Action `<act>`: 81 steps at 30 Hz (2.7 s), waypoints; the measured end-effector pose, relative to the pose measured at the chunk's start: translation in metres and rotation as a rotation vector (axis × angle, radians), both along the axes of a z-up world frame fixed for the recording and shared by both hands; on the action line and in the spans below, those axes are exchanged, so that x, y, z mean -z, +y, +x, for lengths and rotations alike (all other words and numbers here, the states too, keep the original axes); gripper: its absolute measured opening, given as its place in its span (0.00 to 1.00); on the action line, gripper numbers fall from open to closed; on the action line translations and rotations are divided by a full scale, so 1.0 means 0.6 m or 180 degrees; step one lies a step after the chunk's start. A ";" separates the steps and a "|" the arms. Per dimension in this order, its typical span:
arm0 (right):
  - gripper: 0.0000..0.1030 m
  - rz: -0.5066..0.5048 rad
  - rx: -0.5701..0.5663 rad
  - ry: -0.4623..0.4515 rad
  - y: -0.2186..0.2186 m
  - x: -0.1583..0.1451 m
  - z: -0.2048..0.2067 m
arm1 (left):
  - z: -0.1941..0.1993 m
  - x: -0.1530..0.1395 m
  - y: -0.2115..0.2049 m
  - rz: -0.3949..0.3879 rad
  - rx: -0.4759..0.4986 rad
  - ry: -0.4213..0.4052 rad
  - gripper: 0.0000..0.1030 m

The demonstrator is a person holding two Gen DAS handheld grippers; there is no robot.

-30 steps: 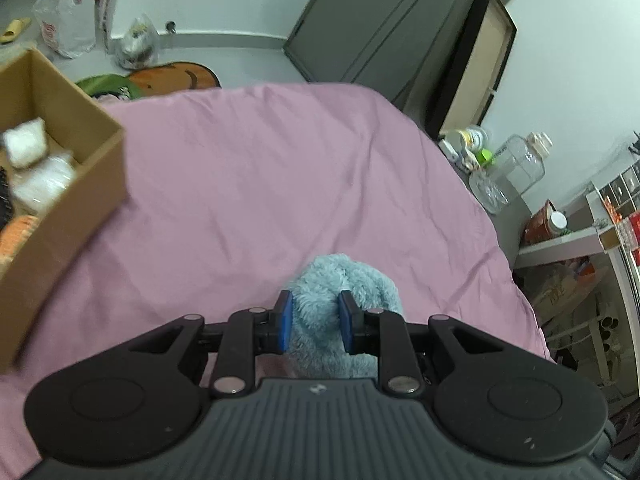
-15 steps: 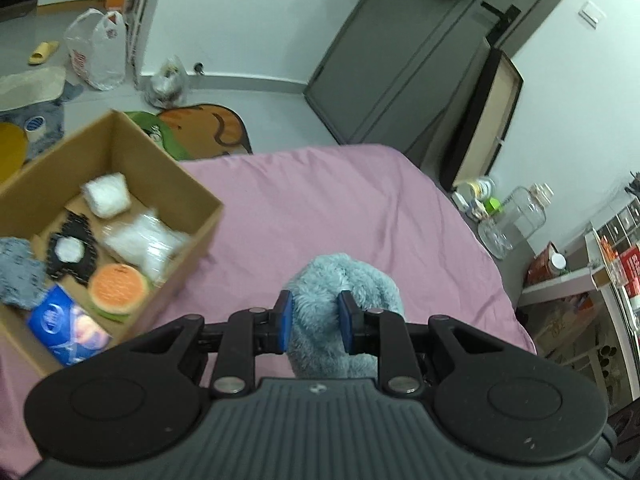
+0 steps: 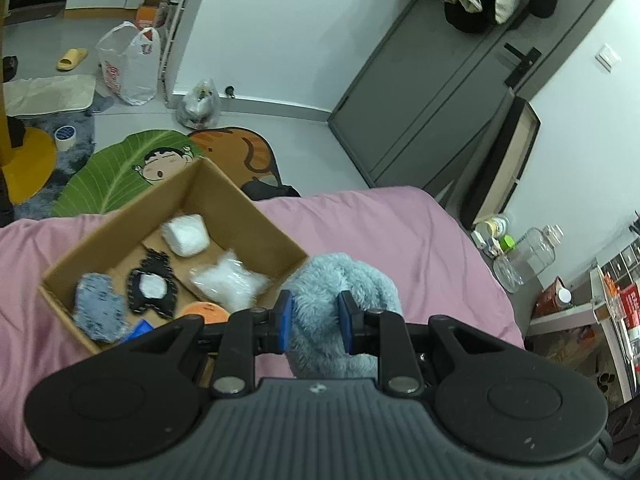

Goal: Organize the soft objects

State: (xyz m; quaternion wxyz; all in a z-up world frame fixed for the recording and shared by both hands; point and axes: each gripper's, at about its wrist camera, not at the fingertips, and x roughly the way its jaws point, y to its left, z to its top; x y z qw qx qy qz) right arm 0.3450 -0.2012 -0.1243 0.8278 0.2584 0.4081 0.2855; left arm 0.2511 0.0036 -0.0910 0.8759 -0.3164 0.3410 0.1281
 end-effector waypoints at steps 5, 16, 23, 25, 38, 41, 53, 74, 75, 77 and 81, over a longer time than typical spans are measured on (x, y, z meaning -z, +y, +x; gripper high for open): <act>0.16 -0.0036 -0.0076 -0.0021 0.038 -0.002 -0.009 | -0.015 -0.001 0.035 -0.0011 -0.0027 -0.0016 0.22; 0.16 -0.0225 -0.0193 -0.0011 0.116 0.014 -0.021 | -0.027 0.024 0.126 -0.0206 -0.0008 0.0066 0.22; 0.16 -0.0426 -0.0261 0.0122 0.155 0.038 -0.020 | -0.020 0.057 0.163 -0.0289 0.0017 0.0202 0.22; 0.16 -0.0481 -0.0266 0.0139 0.162 0.042 -0.019 | -0.015 0.066 0.170 -0.0322 0.0029 0.0241 0.22; 0.22 -0.0817 -0.0344 0.0177 0.205 0.054 -0.006 | 0.017 0.087 0.192 -0.0336 0.0193 0.0439 0.23; 0.22 -0.0862 -0.0358 0.0138 0.208 0.053 -0.009 | 0.015 0.081 0.198 -0.0307 0.0188 0.0449 0.26; 0.44 -0.1012 -0.0378 -0.0008 0.176 0.017 -0.042 | -0.016 0.036 0.193 0.0053 0.0347 0.0753 0.78; 1.00 -0.1173 0.0209 -0.0518 0.062 -0.151 -0.192 | -0.160 -0.101 0.139 0.0536 0.0827 0.0306 1.00; 1.00 -0.1174 0.0207 -0.0523 0.059 -0.156 -0.198 | -0.167 -0.104 0.138 0.0555 0.0830 0.0312 1.00; 1.00 -0.1197 0.0235 -0.0540 0.057 -0.162 -0.211 | -0.186 -0.113 0.136 0.0594 0.0832 0.0263 1.00; 1.00 -0.1266 0.0273 -0.0596 0.051 -0.172 -0.245 | -0.223 -0.133 0.127 0.0702 0.0860 0.0141 1.00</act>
